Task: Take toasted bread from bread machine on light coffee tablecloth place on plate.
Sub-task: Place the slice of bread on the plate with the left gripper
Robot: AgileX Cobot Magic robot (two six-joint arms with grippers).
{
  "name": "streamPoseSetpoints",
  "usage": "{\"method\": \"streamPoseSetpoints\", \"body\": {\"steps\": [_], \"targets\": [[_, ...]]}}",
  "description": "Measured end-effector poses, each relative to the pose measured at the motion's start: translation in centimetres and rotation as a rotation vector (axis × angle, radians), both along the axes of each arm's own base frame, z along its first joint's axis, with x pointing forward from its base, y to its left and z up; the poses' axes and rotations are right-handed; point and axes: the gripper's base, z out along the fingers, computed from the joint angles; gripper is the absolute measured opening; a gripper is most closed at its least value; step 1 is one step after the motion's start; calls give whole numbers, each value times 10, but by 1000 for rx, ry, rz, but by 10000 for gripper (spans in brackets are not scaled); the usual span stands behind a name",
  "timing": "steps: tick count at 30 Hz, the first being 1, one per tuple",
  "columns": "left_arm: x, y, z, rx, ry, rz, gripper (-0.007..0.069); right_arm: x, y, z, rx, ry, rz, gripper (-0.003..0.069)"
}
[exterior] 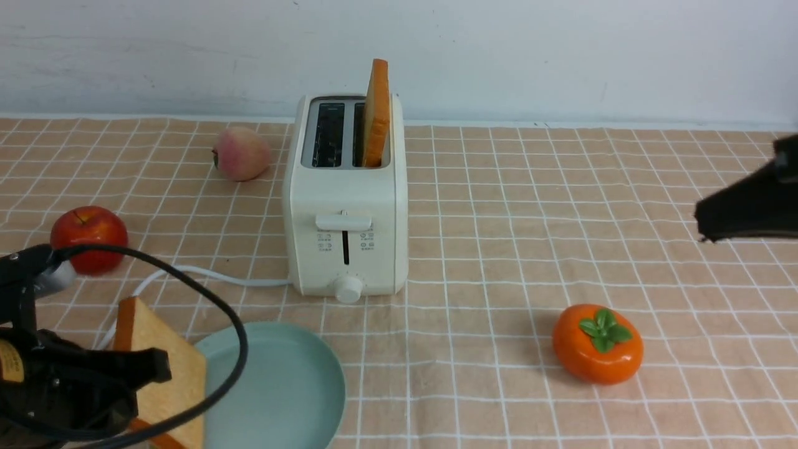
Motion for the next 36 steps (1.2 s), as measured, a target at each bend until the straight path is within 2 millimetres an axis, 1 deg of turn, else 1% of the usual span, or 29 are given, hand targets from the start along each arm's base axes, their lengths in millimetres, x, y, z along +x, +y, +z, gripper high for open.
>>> {"method": "streamPoseSetpoints", "body": {"steps": [1, 3, 5, 7, 10, 11, 12, 13, 14, 17, 20, 23, 25, 28, 32, 33, 34, 36], "targets": [[0, -1, 0, -9, 1, -8, 55, 4, 1, 2, 8, -12, 5, 60], [0, -3, 0, -22, 2, -27, 55, 5, 1, 7, 21, -32, 4, 62], [0, -5, 1, -42, -4, -39, 55, 4, 1, 12, 23, -58, 0, 62], [1, -10, 3, -100, -29, -46, 55, -1, 0, 17, 6, -88, -2, 62], [2, -26, 9, -209, -87, -112, 55, -9, -3, 20, -44, -114, -5, 64], [2, -28, 10, -217, -96, -132, 55, -10, -3, 21, -46, -115, -6, 64], [1, -38, 13, -270, -116, -169, 55, -13, -4, 22, -59, -123, -5, 64], [1, -39, 13, -279, -119, -178, 55, -14, -4, 22, -61, -123, -5, 64], [2, -46, 12, -298, -128, -219, 55, -17, -4, 24, -63, -134, -5, 64], [7, -50, 8, -313, -115, -230, 55, -19, -5, 26, -66, -139, -3, 64], [18, -53, -9, -298, -61, -216, 55, -20, -5, 26, -69, -134, 2, 65], [24, -54, -20, -274, -26, -218, 55, -21, -4, 25, -71, -122, 12, 67], [25, -54, -21, -267, -30, -218, 55, -22, -4, 24, -74, -114, 19, 68], [24, -52, -7, -265, -135, -220, 55, -23, -4, 24, -80, -108, 22, 71], [9, -43, 28, -287, -329, -213, 55, -23, -4, 23, -81, -108, 22, 71], [9, -43, 29, -288, -335, -214, 55, -23, -4, 23, -81, -108, 22, 71], [3, -42, 35, -294, -356, -224, 55, -23, -4, 23, -81, -108, 22, 71], [0, -41, 36, -290, -345, -239, 55, -23, -4, 23, -81, -108, 22, 72]]}}
